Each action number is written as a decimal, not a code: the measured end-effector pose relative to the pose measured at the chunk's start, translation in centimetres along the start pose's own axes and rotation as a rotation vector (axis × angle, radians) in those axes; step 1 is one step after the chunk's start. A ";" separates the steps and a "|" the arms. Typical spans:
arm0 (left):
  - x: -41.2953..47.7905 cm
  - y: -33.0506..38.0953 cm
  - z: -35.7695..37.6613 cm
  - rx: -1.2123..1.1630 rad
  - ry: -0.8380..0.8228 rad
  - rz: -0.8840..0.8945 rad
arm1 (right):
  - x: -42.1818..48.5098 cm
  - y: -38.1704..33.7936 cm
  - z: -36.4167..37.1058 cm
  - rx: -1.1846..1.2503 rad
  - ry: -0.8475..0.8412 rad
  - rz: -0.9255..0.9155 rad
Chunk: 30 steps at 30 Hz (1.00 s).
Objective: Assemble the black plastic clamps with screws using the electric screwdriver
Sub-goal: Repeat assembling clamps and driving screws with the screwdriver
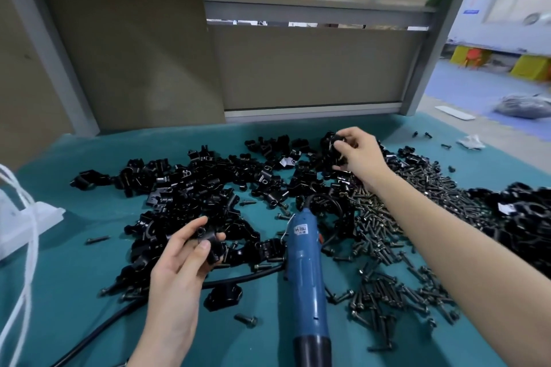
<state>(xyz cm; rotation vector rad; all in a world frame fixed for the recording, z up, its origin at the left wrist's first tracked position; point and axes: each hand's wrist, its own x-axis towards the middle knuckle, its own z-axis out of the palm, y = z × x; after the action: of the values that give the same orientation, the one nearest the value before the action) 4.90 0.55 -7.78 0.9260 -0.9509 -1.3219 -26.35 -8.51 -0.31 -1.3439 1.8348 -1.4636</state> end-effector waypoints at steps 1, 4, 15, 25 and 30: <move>-0.2 0.0 0.0 -0.026 0.000 -0.010 | -1.2 -1.1 -0.4 0.242 -0.034 0.058; -0.8 0.4 0.3 -0.185 -0.003 -0.067 | -6.1 -3.5 -1.4 0.604 -0.133 0.162; -5.5 1.2 5.2 -0.331 -0.190 -0.269 | -19.4 -4.0 -1.0 0.917 -0.411 0.222; -6.3 1.4 5.9 -0.251 -0.187 -0.219 | -21.0 -3.8 -0.2 0.535 -0.338 -0.049; -6.1 1.6 5.5 -0.230 -0.191 -0.223 | -20.9 -4.0 -0.8 0.458 -0.331 -0.118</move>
<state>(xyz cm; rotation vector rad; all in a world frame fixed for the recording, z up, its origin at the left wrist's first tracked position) 0.20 6.69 -4.60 0.7534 -0.8349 -1.6954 -16.25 10.21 -1.11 -1.3715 1.1465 -1.4944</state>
